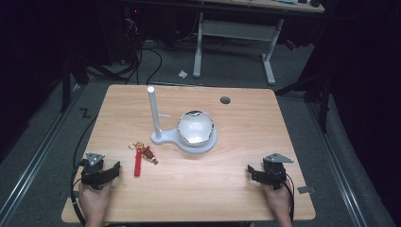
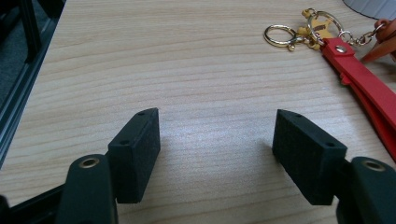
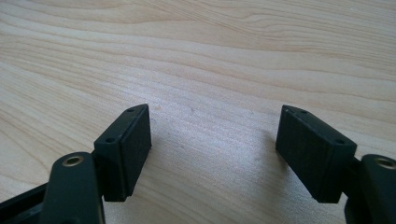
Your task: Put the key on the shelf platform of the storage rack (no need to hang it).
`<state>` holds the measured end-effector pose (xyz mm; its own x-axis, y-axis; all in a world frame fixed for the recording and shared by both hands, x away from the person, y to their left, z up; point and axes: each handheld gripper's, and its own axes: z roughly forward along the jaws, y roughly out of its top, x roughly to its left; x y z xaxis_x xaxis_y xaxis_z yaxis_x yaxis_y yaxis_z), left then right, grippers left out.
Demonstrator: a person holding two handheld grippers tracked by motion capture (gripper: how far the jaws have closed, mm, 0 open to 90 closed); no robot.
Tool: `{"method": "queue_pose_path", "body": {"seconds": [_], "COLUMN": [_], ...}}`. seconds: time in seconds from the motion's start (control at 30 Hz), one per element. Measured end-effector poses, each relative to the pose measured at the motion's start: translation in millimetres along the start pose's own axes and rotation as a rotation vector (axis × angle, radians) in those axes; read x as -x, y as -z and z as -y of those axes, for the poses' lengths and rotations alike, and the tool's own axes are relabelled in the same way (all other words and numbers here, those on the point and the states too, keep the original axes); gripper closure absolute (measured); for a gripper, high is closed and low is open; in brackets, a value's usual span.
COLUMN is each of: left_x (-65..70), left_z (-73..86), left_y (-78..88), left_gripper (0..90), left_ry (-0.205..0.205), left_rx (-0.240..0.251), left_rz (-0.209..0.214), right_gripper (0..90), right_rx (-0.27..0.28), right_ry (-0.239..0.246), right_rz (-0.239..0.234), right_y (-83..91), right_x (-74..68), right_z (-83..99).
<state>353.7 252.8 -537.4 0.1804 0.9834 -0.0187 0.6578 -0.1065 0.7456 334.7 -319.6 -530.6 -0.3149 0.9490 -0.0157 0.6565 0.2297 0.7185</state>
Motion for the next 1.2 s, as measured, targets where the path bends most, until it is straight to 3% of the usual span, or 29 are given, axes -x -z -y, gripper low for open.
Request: {"method": "queue_pose_path", "body": {"seconds": [0.77, 1.2], "left_x": [0.9, 1.5], "left_z": [0.2, -0.9], "left_y": [0.3, -0.7], "left_gripper": [32.5, 23.6], "left_ry": [-0.001, -0.019], "left_rx": [0.0, -0.015], "left_rz": [0.003, 0.04], "right_gripper": [26.9, 26.9], "right_rx": [0.001, 0.0], "right_ry": [0.002, 0.002], "right_rz": [-0.002, -0.002], "right_y": [-0.1, -0.1], "right_x": [0.2, 0.3], "right_z": [-0.1, -0.1]}}
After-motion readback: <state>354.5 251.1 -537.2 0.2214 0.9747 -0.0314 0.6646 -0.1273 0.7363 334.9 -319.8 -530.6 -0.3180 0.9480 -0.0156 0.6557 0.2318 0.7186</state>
